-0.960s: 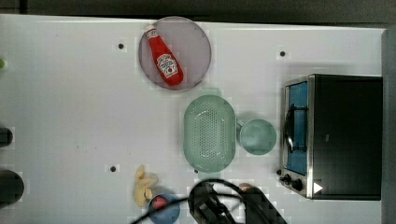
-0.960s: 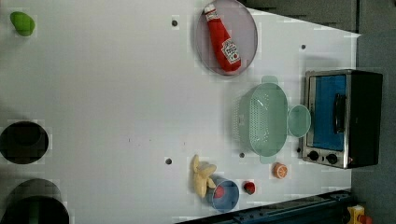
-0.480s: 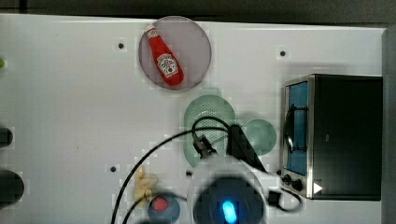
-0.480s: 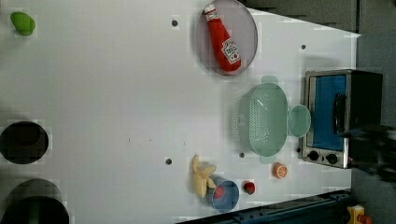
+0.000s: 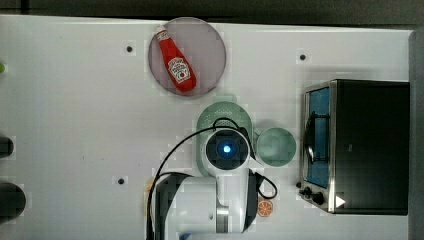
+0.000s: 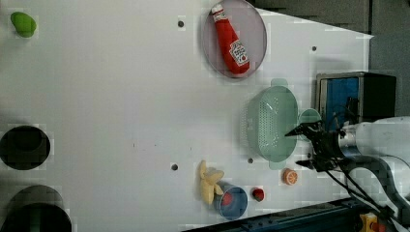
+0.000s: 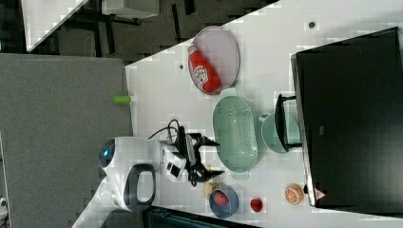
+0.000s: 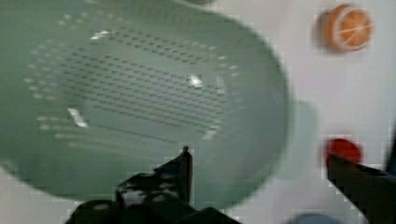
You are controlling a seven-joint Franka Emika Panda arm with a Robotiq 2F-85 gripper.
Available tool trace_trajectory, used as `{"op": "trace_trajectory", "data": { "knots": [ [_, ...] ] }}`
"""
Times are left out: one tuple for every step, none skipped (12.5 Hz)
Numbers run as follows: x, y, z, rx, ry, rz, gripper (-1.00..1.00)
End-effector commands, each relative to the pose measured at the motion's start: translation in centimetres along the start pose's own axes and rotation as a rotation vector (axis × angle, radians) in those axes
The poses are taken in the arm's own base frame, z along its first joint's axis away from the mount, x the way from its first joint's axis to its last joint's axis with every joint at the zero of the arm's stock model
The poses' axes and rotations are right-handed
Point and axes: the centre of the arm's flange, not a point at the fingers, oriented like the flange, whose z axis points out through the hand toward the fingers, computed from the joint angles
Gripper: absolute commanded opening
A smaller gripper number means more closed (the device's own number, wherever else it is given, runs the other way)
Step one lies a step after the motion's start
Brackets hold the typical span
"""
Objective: Drag strainer right to left.
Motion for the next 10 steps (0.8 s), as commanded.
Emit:
{"op": "trace_trajectory", "data": {
  "knots": [
    [-0.4, -3.1, 1.0, 0.103, 0.034, 0.067, 1.00],
    [-0.3, -3.9, 2.7, 0.116, 0.033, 0.079, 1.00],
    [-0.2, -4.5, 4.3, 0.135, 0.032, 0.105, 1.00],
    [-0.2, -5.0, 5.8, 0.147, 0.029, 0.141, 1.00],
    [-0.3, -5.3, 7.1, 0.156, 0.025, 0.183, 1.00],
    [-0.6, -5.6, 8.2, 0.163, 0.020, 0.229, 1.00],
    [-1.1, -5.8, 9.4, 0.160, 0.015, 0.258, 1.00],
    [-1.7, -6.0, 10.3, 0.164, 0.012, 0.258, 1.00],
    [-2.3, -6.3, 10.8, 0.176, 0.011, 0.246, 1.00],
    [-2.7, -6.5, 11.3, 0.189, 0.011, 0.238, 1.00]
  ]
}}
